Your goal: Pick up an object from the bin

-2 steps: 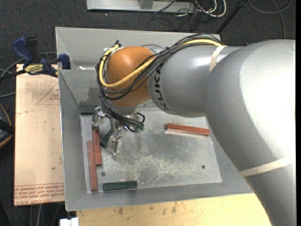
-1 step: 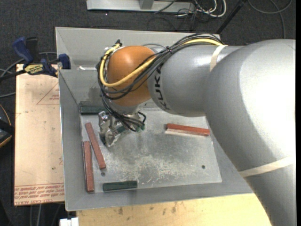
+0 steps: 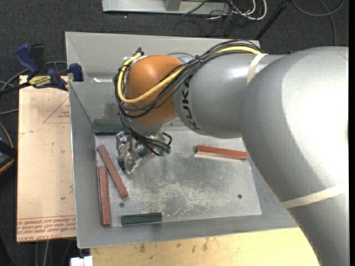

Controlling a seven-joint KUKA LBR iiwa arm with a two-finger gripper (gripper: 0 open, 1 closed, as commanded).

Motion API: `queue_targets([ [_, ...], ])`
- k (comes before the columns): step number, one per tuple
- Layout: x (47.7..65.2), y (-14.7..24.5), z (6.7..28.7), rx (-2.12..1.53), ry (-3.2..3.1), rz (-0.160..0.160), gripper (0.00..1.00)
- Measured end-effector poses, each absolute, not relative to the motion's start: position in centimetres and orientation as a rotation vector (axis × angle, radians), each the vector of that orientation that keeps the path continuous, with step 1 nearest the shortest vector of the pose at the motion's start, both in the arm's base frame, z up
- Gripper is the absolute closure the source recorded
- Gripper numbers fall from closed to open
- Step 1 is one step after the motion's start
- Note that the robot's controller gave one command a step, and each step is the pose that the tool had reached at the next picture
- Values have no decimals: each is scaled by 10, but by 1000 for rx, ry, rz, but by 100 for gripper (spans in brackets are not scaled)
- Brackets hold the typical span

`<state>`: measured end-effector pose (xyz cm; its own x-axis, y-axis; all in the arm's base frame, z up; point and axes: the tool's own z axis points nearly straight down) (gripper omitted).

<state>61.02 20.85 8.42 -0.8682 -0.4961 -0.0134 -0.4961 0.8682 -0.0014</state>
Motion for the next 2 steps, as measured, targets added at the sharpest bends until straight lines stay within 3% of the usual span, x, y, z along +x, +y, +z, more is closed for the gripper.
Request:
queue_targets([
  [2, 608, 208, 99, -806, 3037, 2, 100],
])
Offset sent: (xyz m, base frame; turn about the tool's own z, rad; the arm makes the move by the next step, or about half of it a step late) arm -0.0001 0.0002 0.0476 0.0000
